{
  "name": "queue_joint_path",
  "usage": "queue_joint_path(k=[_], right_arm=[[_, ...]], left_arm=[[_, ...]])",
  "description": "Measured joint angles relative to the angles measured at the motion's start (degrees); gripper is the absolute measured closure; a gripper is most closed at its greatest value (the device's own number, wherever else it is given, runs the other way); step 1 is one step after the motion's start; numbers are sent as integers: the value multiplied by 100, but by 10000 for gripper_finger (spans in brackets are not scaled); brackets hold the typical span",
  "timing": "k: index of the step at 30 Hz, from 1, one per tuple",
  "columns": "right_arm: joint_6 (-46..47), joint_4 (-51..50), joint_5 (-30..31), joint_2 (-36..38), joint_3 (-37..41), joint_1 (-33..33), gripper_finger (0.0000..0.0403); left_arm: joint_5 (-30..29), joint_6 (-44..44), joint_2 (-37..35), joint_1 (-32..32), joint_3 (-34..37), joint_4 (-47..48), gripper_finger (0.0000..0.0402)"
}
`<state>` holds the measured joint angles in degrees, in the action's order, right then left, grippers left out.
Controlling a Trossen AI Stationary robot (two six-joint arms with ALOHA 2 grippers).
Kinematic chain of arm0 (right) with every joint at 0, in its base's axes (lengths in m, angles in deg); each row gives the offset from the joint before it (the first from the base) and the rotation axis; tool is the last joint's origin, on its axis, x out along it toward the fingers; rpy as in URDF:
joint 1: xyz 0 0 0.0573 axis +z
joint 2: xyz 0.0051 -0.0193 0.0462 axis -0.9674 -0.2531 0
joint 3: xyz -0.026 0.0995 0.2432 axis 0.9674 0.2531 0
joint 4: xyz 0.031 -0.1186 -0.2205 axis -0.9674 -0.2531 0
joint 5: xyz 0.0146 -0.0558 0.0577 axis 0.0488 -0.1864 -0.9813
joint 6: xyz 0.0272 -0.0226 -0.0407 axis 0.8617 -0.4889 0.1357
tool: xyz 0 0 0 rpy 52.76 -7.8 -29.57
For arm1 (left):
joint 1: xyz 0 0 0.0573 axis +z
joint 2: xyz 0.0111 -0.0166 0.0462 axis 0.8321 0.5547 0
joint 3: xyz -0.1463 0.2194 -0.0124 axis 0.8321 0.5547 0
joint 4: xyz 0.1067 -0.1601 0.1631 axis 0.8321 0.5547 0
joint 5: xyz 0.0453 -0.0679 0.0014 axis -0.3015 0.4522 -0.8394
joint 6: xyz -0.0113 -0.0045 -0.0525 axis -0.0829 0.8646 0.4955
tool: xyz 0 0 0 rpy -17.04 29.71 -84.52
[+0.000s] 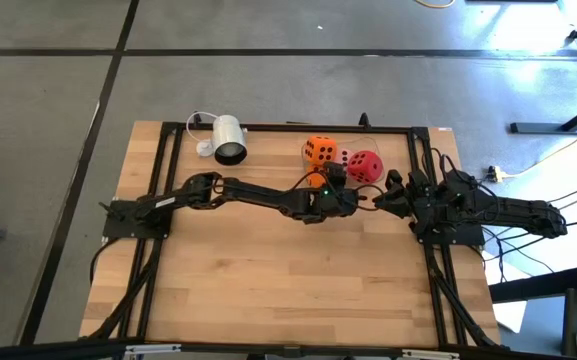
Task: Pick & Place Dice
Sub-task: Put the small blue die into the transparent bin, then return to Home Position
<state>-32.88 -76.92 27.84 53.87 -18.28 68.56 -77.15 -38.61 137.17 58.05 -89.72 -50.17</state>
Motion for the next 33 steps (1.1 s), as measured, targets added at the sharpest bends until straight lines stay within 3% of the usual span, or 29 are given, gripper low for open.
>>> queue_joint_path(k=[18, 33], right_arm=[[0, -1, -2, 2, 0, -1, 328], [0, -1, -1, 0, 0, 0, 328]], left_arm=[[211, 1927, 0, -2, 0, -167, 288], [22, 1974, -13, -213, 2, -141, 292]])
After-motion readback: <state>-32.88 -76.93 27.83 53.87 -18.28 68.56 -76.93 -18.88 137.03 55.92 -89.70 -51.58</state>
